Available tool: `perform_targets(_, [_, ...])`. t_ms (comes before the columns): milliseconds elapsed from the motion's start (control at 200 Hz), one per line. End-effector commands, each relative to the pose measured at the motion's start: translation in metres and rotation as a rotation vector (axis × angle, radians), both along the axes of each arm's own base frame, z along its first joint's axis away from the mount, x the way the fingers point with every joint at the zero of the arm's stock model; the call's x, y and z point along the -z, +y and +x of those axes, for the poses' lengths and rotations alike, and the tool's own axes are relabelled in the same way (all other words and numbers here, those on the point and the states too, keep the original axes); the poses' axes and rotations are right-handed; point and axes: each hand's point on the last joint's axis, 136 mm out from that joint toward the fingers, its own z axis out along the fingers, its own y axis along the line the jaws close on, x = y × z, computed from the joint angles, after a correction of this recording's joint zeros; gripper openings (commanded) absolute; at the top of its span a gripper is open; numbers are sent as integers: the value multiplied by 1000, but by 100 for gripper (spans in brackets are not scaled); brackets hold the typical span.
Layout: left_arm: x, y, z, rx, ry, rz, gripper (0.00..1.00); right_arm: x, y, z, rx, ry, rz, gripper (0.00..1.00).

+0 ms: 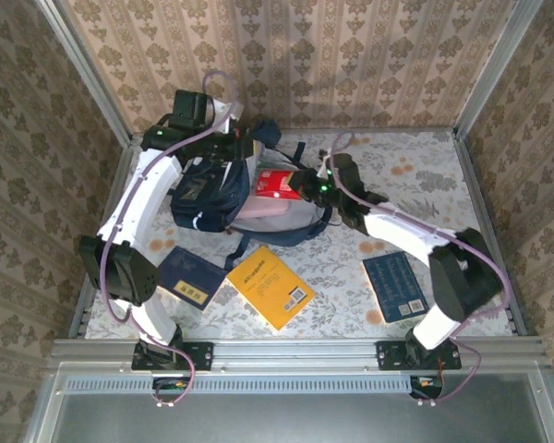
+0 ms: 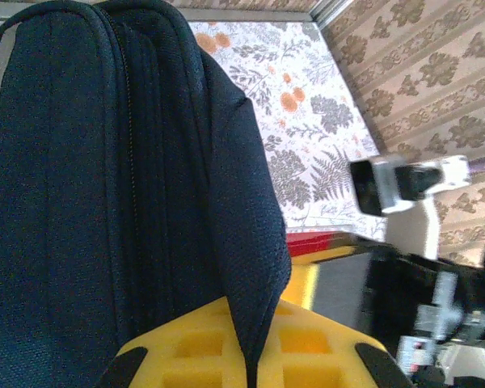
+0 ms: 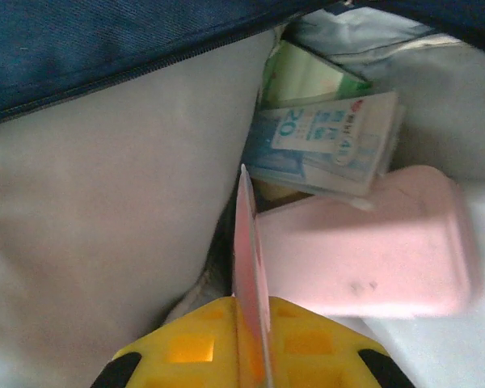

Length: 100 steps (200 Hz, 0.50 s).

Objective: Pack the student bag

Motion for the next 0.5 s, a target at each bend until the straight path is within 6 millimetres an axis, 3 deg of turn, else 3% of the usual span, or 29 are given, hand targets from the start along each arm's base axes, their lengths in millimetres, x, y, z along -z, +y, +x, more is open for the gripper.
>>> perform_targets(0, [-75, -7, -12, 70, -163, -198, 0, -12, 24, 32, 58, -27, 101, 0])
perform_targets(115, [-76, -6, -11, 75, -146, -235, 0, 19, 57, 64, 75, 30, 153, 3])
perform_targets(250, [-73, -3, -10, 68, -142, -239, 0, 45, 104, 88, 57, 44, 204, 12])
perform_targets(380, [-70, -2, -6, 65, -130, -251, 0, 57, 140, 97, -10, 17, 226, 39])
perform_targets(495, [-66, 3, -1, 45, -116, -259, 0, 50, 134, 94, -16, -45, 184, 58])
